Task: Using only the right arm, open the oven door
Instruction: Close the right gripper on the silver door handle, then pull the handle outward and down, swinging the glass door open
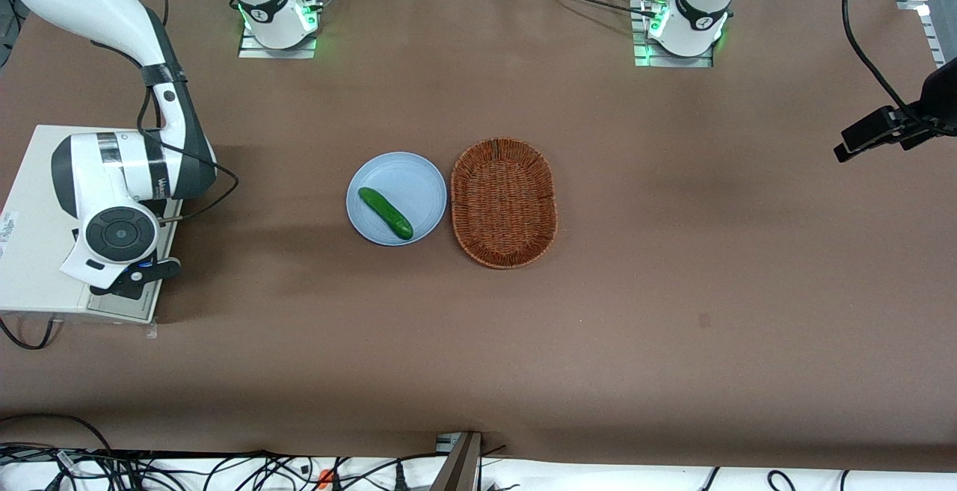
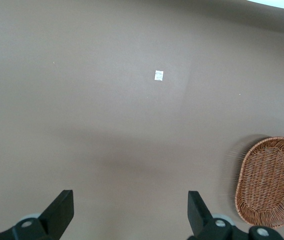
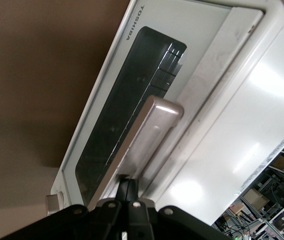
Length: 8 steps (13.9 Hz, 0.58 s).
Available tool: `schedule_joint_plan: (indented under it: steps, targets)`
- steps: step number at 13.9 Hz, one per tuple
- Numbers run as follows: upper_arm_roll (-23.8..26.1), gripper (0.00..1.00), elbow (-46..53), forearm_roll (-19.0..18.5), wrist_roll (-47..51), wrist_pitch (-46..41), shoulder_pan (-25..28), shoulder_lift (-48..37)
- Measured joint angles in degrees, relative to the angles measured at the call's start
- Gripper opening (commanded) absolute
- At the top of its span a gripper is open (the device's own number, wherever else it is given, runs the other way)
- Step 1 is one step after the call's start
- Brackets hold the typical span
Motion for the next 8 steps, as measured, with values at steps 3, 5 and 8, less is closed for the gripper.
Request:
schedule_joint_plan:
  steps: [3,5,8]
  targets:
    - [0.01,0.00,0.00,0.00,0.01,0.00,0.15,0.07]
    - [0.09,0.00,0.00,0.00,0.14,-0.06,0.50,0.22]
    - [0.45,0.00,0.00,0.15,0.69,-0.07,1.21,0.51]
